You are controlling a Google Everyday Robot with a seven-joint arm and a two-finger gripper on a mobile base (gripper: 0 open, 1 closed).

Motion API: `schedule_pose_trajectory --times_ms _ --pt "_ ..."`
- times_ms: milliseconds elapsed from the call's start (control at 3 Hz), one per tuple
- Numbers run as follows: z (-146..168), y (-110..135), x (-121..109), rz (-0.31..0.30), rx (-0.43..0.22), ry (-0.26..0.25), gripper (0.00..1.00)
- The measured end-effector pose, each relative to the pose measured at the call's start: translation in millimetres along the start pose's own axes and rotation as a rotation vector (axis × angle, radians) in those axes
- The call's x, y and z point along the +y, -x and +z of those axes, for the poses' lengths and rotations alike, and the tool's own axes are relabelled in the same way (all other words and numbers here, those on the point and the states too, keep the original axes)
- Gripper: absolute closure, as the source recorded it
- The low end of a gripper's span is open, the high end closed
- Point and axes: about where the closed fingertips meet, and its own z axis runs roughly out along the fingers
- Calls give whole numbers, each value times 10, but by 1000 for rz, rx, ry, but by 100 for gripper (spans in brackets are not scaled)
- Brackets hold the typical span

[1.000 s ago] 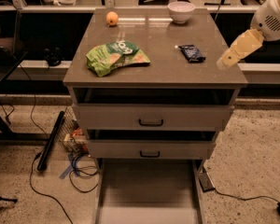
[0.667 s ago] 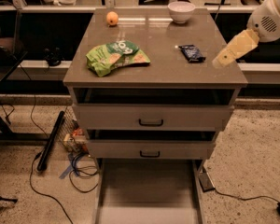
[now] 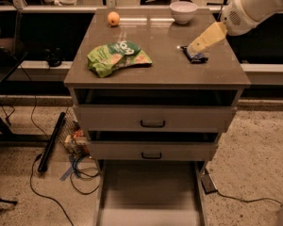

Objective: Place rxbar blueberry into bottom drawer

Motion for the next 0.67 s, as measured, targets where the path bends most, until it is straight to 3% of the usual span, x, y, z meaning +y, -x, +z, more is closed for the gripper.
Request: schedule_pose_trajectory --times_ms 333,667 --pt "322 121 -155 80 -14 -34 0" --pt "680 194 -398 153 -37 -100 0"
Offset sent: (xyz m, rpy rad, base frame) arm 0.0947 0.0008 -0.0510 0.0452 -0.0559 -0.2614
